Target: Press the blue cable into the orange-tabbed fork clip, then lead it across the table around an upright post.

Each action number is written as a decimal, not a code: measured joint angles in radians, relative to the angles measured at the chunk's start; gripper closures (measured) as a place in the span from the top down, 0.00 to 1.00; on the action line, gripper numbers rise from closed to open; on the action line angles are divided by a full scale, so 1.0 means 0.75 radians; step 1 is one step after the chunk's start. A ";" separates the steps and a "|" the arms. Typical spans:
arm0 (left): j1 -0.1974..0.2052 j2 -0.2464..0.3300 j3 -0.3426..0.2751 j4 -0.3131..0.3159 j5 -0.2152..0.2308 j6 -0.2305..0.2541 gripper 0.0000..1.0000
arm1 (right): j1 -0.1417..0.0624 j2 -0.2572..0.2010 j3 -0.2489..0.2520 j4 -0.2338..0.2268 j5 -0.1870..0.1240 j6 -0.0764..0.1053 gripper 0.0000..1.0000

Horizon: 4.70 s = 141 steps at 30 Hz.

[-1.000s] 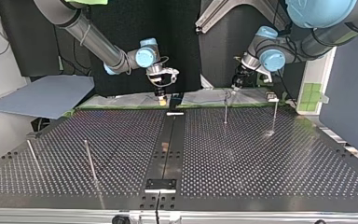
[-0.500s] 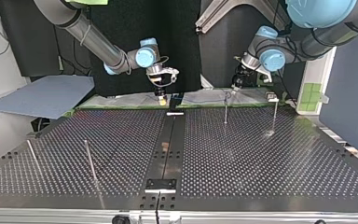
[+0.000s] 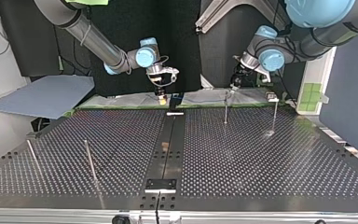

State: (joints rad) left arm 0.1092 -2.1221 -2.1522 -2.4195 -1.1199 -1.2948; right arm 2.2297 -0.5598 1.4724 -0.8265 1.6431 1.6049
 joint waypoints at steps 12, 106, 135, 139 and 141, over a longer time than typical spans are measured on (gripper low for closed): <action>-0.108 -0.007 0.058 -0.072 -0.037 0.066 0.98 | -0.001 0.004 0.000 -0.007 -0.002 0.004 0.00; -0.631 -0.132 0.466 0.172 -1.045 -0.389 0.97 | -0.032 0.012 -0.013 0.003 -0.045 -0.002 0.00; -0.627 -0.265 0.467 0.191 -1.053 -0.427 0.99 | -0.032 0.012 -0.016 0.005 -0.045 0.001 0.00; -0.628 -0.270 0.469 0.184 -1.051 -0.423 0.99 | -0.031 0.013 -0.016 0.005 -0.045 0.002 0.00; -0.631 -0.283 0.470 0.180 -1.053 -0.414 0.99 | -0.031 0.013 -0.016 0.005 -0.045 0.002 0.00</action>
State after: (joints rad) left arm -0.3638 -2.3341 -1.7997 -2.2842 -1.9093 -1.6055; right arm 2.2068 -0.5502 1.4605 -0.8224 1.6093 1.6063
